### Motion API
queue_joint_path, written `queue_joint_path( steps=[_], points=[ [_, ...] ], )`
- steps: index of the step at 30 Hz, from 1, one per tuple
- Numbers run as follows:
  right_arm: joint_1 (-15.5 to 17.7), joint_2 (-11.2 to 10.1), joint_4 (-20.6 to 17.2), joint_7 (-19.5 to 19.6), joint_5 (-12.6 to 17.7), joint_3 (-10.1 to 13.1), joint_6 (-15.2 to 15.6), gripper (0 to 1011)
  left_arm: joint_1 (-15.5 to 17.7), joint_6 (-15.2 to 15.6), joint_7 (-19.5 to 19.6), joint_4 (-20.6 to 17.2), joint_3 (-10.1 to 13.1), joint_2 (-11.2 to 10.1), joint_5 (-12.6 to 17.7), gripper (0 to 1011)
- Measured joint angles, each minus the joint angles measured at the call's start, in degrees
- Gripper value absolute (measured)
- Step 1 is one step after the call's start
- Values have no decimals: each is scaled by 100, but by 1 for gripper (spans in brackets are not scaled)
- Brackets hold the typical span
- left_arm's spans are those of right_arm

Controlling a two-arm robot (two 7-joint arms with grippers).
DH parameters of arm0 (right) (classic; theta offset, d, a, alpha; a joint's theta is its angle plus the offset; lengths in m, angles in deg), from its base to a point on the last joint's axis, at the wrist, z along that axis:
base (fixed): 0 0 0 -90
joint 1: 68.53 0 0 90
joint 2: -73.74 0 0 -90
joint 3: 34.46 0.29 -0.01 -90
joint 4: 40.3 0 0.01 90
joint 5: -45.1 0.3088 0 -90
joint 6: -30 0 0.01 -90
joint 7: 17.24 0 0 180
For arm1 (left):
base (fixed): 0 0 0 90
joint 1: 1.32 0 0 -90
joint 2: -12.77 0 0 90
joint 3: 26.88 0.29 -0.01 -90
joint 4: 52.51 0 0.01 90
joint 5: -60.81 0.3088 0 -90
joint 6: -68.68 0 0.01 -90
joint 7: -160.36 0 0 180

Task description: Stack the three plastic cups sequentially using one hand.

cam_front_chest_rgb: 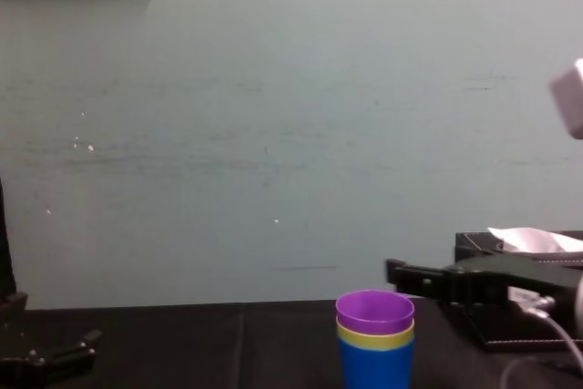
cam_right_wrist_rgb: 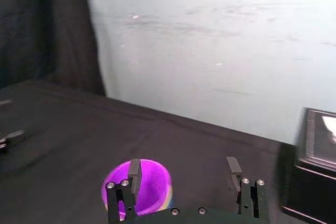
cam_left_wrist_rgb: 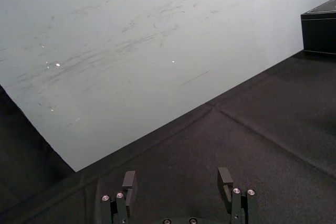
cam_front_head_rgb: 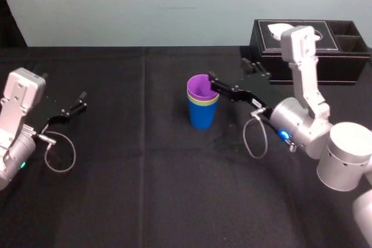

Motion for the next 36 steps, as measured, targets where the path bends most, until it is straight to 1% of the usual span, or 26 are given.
queue_joint_path(
  steps=[1, 4, 6, 7, 8, 10, 11, 15, 18, 21, 36],
  points=[
    [88, 11, -27, 97, -8, 74, -68, 1003, 0, 0, 0, 0, 0, 0, 0, 1011],
    [245, 56, -67, 310, -75, 174, -150, 1003, 0, 0, 0, 0, 0, 0, 0, 1011],
    [444, 136, -77, 612, -210, 281, -214, 1003, 0, 0, 0, 0, 0, 0, 0, 1011],
    [444, 136, -77, 612, -210, 281, -214, 1003, 0, 0, 0, 0, 0, 0, 0, 1011],
    [521, 182, -55, 754, -287, 321, -230, 1003, 0, 0, 0, 0, 0, 0, 0, 1011],
    [584, 236, 3, 916, -387, 350, -232, 1003, 0, 0, 0, 0, 0, 0, 0, 1011],
    [615, 272, 58, 1053, -489, 356, -231, 1003, 0, 0, 0, 0, 0, 0, 0, 1011],
    [648, 370, 300, 1329, -755, 357, -261, 1003, 0, 0, 0, 0, 0, 0, 0, 1011],
    [647, 422, 447, 1390, -861, 356, -294, 1003, 0, 0, 0, 0, 0, 0, 0, 1011],
    [644, 426, 484, 1337, -874, 364, -304, 1003, 0, 0, 0, 0, 0, 0, 0, 1011],
    [639, 422, 484, 1332, -875, 359, -306, 1003, 0, 0, 0, 0, 0, 0, 0, 1012]
  ],
)
